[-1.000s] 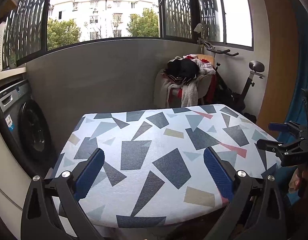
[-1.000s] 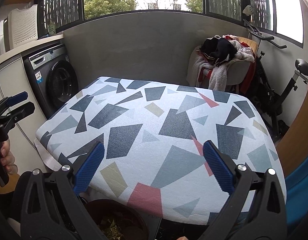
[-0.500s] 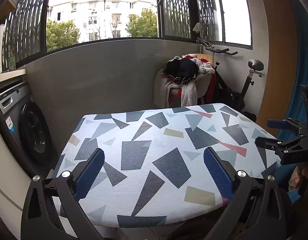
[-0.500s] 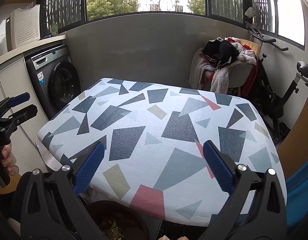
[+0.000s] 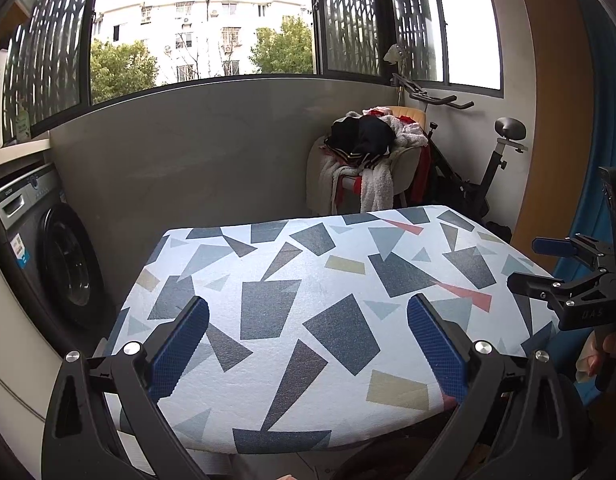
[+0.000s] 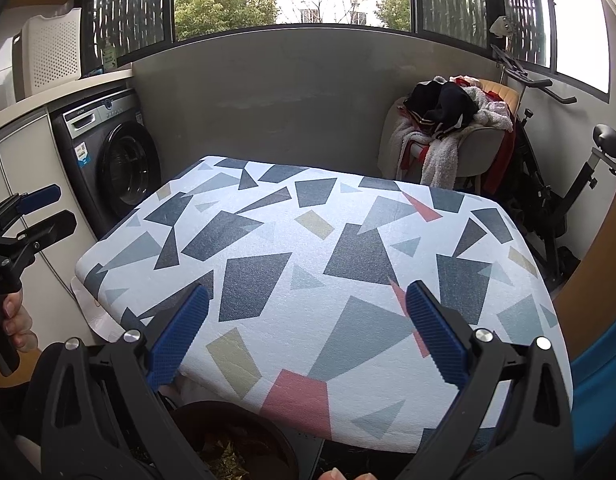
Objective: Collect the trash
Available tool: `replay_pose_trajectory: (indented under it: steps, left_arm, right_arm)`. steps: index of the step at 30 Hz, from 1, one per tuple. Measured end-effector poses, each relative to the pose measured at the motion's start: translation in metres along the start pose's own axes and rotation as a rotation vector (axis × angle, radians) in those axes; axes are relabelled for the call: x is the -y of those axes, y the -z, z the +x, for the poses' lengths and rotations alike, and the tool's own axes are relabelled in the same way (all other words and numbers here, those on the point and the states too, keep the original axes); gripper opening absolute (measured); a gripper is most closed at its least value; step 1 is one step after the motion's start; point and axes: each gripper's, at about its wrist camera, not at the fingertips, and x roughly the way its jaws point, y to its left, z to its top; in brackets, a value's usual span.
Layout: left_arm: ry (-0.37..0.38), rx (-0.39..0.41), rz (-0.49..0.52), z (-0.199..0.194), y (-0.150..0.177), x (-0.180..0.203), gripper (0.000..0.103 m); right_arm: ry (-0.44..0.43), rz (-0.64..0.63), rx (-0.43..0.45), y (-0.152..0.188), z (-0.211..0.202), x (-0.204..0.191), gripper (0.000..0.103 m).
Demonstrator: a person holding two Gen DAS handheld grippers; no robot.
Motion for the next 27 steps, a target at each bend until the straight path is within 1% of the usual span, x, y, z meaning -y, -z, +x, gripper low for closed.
replay_pose_trajectory:
  steps: [27]
  left_arm:
    - [0.003,0.002,-0.001,0.0006,-0.0023,-0.0018,0.097]
  right_arm:
    - [0.015,0.002,0.011,-0.004,-0.0059,0.0062,0.097]
